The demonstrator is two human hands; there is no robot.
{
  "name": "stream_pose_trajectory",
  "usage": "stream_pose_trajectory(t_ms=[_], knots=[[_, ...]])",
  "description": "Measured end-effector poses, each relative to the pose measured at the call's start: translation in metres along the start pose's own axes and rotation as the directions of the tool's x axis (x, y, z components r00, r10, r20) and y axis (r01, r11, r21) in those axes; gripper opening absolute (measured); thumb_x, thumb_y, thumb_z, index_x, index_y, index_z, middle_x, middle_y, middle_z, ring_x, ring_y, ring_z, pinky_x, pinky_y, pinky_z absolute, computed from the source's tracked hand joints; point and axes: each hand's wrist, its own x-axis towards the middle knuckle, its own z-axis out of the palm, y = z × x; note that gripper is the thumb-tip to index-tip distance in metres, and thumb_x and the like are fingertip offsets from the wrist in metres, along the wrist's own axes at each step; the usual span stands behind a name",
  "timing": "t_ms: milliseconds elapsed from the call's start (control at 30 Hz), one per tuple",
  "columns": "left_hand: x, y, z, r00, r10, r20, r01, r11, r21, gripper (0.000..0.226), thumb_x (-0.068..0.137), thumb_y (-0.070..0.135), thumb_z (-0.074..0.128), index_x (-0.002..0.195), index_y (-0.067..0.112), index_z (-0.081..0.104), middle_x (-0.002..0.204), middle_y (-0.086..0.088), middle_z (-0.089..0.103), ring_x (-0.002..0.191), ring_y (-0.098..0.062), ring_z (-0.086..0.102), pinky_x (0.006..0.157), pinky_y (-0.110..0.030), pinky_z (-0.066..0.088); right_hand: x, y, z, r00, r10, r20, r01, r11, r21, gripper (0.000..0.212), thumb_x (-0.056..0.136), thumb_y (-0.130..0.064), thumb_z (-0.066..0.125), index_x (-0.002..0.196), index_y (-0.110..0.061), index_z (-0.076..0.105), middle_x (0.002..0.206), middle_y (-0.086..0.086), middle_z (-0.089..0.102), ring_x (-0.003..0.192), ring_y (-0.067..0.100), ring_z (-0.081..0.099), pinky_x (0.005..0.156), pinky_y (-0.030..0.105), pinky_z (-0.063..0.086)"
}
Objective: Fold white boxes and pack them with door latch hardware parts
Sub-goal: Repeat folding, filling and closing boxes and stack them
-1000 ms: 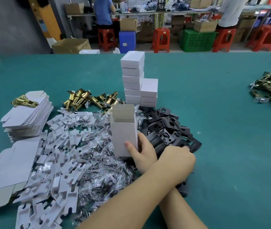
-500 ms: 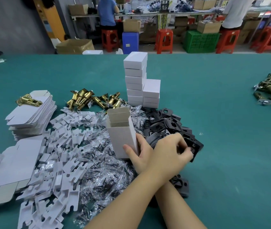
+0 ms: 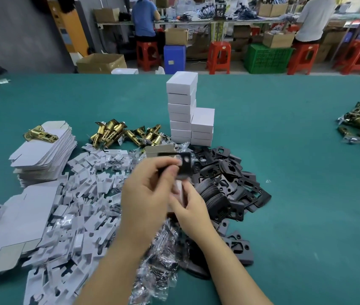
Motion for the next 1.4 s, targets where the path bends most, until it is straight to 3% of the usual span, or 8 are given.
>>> stream_pose_trajectory(t_ms=[200, 300, 400, 500, 733, 933, 1067, 1400], knots=[[0.033, -0.018, -0.05, 0.98, -0.071, 0.188, 0.023, 0.969, 0.247, 0.044, 0.095, -0.001, 0.064, 0.127, 0.029, 0.065, 0.108, 0.007, 0.073, 0.086, -0.007, 0.071, 0.074, -0.022, 0.058, 0.002, 0.006, -0.001, 0.999, -0.033, -0.012, 0.033, 0.999, 0.022, 0.035, 0.098, -0.034, 0.067, 0.131, -0.029, 0.057, 0.115, -0.011, 0.071, 0.101, 0.004, 0.068, 0.086, 0.028, 0.059], [0.043, -0.02, -0.063, 0.978, 0.031, 0.208, -0.119, 0.898, 0.425, 0.034, 0.094, 0.002, 0.068, 0.116, 0.026, 0.075, 0.08, 0.016, 0.072, 0.064, 0.001, 0.062, 0.057, -0.013, 0.048, 0.002, 0.005, -0.001, 1.0, -0.024, -0.016, 0.024, 0.998, 0.05, 0.039, 0.098, -0.034, 0.067, 0.135, -0.027, 0.056, 0.119, -0.01, 0.071, 0.104, 0.003, 0.068, 0.089, 0.029, 0.058], [0.055, -0.017, -0.067, 0.958, 0.159, 0.237, -0.271, 0.767, 0.581, 0.013, 0.09, 0.021, 0.074, 0.102, 0.022, 0.08, 0.078, 0.008, 0.064, 0.067, -0.008, 0.056, 0.06, -0.037, 0.05, 0.001, 0.005, -0.001, 0.999, -0.04, -0.017, 0.041, 0.997, 0.069, 0.038, 0.097, -0.036, 0.067, 0.134, -0.029, 0.057, 0.119, -0.012, 0.071, 0.108, 0.005, 0.068, 0.092, 0.034, 0.058], [0.068, -0.012, -0.063, 0.95, 0.184, 0.254, -0.307, 0.71, 0.634, 0.014, 0.094, 0.027, 0.069, 0.094, 0.015, 0.075, 0.082, 0.005, 0.056, 0.065, -0.004, 0.047, 0.057, -0.034, 0.04, 0.0, 0.005, -0.001, 0.999, -0.049, -0.008, 0.049, 0.996, 0.078, 0.034, 0.097, -0.036, 0.067, 0.129, -0.035, 0.059, 0.118, -0.016, 0.071, 0.108, 0.005, 0.068, 0.092, 0.033, 0.058], [0.078, -0.01, -0.045, 0.913, -0.097, 0.396, -0.316, 0.445, 0.838, 0.018, 0.106, 0.02, 0.047, 0.111, 0.031, 0.06, 0.089, 0.009, 0.06, 0.077, -0.021, 0.06, 0.065, -0.038, 0.051, 0.001, 0.006, -0.001, 0.998, -0.065, -0.011, 0.066, 0.994, 0.09, 0.037, 0.096, -0.035, 0.067, 0.132, -0.033, 0.058, 0.117, -0.015, 0.071, 0.107, 0.007, 0.068, 0.094, 0.041, 0.058], [0.083, -0.011, -0.039, 0.871, -0.145, 0.469, -0.267, 0.662, 0.7, 0.024, 0.104, 0.02, 0.053, 0.106, 0.034, 0.072, 0.09, 0.017, 0.068, 0.075, -0.006, 0.059, 0.069, -0.034, 0.053, 0.002, 0.006, -0.001, 0.998, -0.062, -0.016, 0.063, 0.992, 0.106, 0.032, 0.095, -0.034, 0.066, 0.127, -0.032, 0.06, 0.115, -0.008, 0.071, 0.107, 0.016, 0.068, 0.095, 0.053, 0.056], [0.083, -0.014, -0.032, 0.8, -0.29, 0.525, -0.248, 0.636, 0.73, 0.032, 0.105, 0.014, 0.046, 0.111, 0.032, 0.072, 0.101, 0.01, 0.069, 0.089, -0.016, 0.064, 0.081, -0.038, 0.056, 0.002, 0.007, -0.001, 0.998, -0.065, -0.022, 0.067, 0.992, 0.105, 0.032, 0.094, -0.036, 0.066, 0.126, -0.031, 0.06, 0.114, -0.005, 0.071, 0.107, 0.02, 0.067, 0.095, 0.056, 0.054], [0.086, -0.016, -0.026, 0.627, -0.423, 0.655, -0.131, 0.771, 0.623, 0.022, 0.091, 0.015, 0.052, 0.101, 0.032, 0.061, 0.091, 0.005, 0.064, 0.045, -0.001, 0.054, 0.041, -0.02, 0.043, 0.002, 0.009, 0.0, 0.997, -0.067, -0.027, 0.07, 0.986, 0.153, 0.036, 0.097, -0.033, 0.066, 0.132, -0.032, 0.058, 0.118, -0.006, 0.072, 0.109, 0.016, 0.069, 0.096, 0.052, 0.056]])
